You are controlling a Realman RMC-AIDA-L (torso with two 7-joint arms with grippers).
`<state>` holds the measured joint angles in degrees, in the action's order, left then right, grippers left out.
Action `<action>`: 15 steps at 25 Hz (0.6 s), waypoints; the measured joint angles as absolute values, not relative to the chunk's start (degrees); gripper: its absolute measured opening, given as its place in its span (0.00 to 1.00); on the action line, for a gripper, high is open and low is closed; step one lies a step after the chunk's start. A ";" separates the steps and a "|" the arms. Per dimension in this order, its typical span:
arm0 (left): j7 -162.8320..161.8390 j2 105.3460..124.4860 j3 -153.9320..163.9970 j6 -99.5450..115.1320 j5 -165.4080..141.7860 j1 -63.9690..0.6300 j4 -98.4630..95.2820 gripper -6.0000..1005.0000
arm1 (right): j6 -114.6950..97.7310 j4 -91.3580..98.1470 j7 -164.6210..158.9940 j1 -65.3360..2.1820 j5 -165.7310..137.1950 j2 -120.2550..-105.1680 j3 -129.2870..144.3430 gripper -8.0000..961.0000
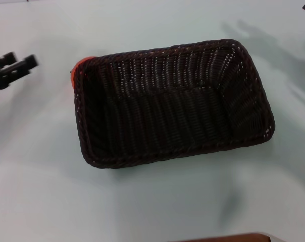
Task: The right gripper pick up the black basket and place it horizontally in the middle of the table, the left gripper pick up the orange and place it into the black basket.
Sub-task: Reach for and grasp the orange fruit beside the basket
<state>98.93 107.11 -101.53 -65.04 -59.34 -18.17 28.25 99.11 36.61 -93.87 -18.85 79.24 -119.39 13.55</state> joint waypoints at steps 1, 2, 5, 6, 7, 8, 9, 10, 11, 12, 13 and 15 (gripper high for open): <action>97.14 107.27 -101.60 -64.05 -62.09 -18.87 29.88 0.81 | 99.08 35.97 -93.18 -18.85 79.25 -119.40 13.43 0.67; 95.75 107.40 -101.65 -63.27 -64.25 -19.29 31.00 0.81 | 99.09 35.76 -92.82 -18.83 79.28 -119.39 13.42 0.67; 91.75 107.79 -101.98 -60.16 -71.22 -20.44 36.00 0.81 | 99.25 35.21 -92.30 -18.71 79.31 -119.40 13.40 0.67; 91.48 107.89 -102.08 -59.52 -72.59 -20.55 37.13 0.81 | 99.27 35.05 -92.23 -18.67 79.33 -119.40 13.39 0.67; 91.29 108.20 -102.44 -58.66 -74.39 -20.68 38.72 0.80 | 99.33 34.83 -92.07 -18.62 79.37 -119.38 13.38 0.67; 91.30 108.60 -103.01 -57.95 -76.25 -20.71 40.14 0.80 | 99.40 34.63 -91.90 -18.58 79.39 -119.38 13.37 0.67; 91.34 109.08 -104.07 -57.27 -77.92 -20.73 41.06 0.79 | 99.47 34.27 -91.62 -18.56 79.41 -119.36 13.36 0.67; 91.40 109.57 -105.20 -56.74 -79.47 -20.74 41.83 0.78 | 99.51 33.92 -91.41 -18.54 79.41 -119.36 13.36 0.67; 91.48 110.05 -106.29 -56.40 -80.79 -20.74 42.27 0.77 | 99.53 33.59 -91.25 -18.53 79.42 -119.36 13.35 0.67; 91.62 110.93 -108.28 -55.89 -83.40 -20.76 43.07 0.76 | 99.55 33.24 -91.13 -18.53 79.42 -119.34 13.32 0.67; 91.70 111.71 -109.71 -55.80 -85.69 -20.80 43.69 0.74 | 99.56 33.03 -91.08 -18.53 79.42 -119.32 13.28 0.67; 91.78 113.02 -111.05 -55.67 -90.71 -21.04 44.98 0.70 | 99.60 32.81 -91.04 -18.48 79.44 -119.29 13.08 0.67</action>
<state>91.78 113.02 -111.05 -55.67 -90.71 -21.04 44.98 99.60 32.81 -91.04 -18.48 79.44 -119.29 13.08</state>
